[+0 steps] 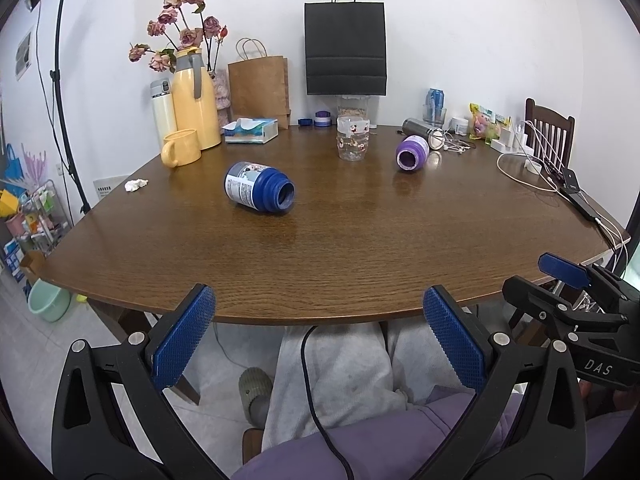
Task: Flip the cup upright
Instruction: 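Move the right tool toward the lying purple-capped bottle, then close the right tool on the bottle body and lift it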
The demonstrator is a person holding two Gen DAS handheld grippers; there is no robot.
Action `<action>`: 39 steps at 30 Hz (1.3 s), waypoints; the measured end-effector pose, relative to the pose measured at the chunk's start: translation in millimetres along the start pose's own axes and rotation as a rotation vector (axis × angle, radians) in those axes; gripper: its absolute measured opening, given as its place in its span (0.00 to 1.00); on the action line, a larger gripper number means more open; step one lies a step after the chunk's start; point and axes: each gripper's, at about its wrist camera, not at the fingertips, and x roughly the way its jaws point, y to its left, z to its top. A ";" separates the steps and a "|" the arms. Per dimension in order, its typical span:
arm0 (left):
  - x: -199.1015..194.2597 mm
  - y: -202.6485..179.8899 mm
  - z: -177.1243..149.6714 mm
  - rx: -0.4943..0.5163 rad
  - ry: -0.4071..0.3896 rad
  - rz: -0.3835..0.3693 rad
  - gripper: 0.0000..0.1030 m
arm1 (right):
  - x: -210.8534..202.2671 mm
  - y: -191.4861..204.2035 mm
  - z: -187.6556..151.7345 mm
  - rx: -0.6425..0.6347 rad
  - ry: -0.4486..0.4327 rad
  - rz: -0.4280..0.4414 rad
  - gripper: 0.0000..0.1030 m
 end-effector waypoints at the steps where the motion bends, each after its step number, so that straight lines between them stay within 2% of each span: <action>1: 1.7 -0.2 -1.1 -0.001 0.006 -0.008 1.00 | 2.3 0.7 1.2 -0.001 -0.002 -0.001 0.82; 6: 22.5 1.6 19.6 -0.021 0.048 -0.094 1.00 | 18.2 -15.0 12.5 -0.006 -0.012 -0.028 0.82; 10: 45.2 -4.3 43.4 -0.012 0.059 -0.136 1.00 | 34.7 -36.6 39.8 0.034 -0.004 -0.002 0.82; 13: 66.2 -13.7 64.1 -0.007 0.065 -0.179 1.00 | 54.5 -57.9 66.4 0.086 0.041 0.005 0.82; 17: 92.1 -29.0 92.2 0.033 0.053 -0.181 1.00 | 94.2 -91.5 103.8 0.163 0.141 0.069 0.82; 19: 104.0 -32.3 105.5 0.040 0.052 -0.183 1.00 | 108.4 -102.2 117.6 0.179 0.156 0.085 0.82; 26: 160.4 -36.1 149.3 0.037 0.084 -0.171 1.00 | 164.9 -129.0 167.3 0.142 0.111 -0.019 0.82; 33: 220.7 -31.2 186.1 -0.006 0.151 -0.179 1.00 | 245.5 -152.0 198.8 0.206 0.203 -0.063 0.82; 39: 262.3 -25.5 207.2 -0.029 0.210 -0.170 1.00 | 298.7 -161.2 211.1 0.265 0.221 -0.089 0.82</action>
